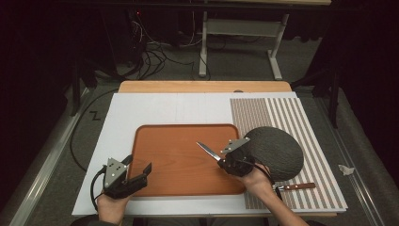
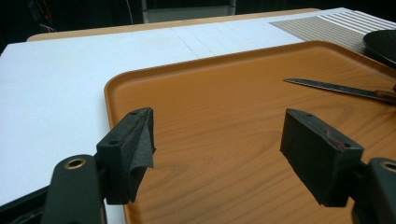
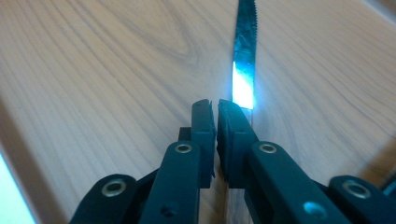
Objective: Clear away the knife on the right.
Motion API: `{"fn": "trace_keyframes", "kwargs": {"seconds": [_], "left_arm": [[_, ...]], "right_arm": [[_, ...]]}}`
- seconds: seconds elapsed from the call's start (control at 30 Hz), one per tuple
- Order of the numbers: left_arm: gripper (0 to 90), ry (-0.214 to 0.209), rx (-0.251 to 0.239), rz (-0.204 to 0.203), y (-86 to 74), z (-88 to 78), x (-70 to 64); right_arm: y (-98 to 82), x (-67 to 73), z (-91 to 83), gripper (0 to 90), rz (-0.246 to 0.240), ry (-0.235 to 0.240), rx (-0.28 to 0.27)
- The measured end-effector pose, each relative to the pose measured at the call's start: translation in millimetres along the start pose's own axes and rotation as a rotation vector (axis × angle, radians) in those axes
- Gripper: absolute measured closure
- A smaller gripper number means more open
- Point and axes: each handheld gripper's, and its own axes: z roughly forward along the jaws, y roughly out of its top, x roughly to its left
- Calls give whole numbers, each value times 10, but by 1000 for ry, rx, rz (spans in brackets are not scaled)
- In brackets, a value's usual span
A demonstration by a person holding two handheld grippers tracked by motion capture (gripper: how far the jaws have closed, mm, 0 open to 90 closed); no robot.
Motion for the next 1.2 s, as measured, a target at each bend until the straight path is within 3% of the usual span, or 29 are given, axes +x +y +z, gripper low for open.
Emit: {"fn": "trace_keyframes", "kwargs": {"seconds": [0.33,1.2], "left_arm": [[264,-1,-1,0,-1,-3,-1],[263,-2,-3,-1,-1,-7,2]], "right_arm": [[25,-43,145,888,7,-4,18],[-33,-234,115,883,69,-48,13]]}}
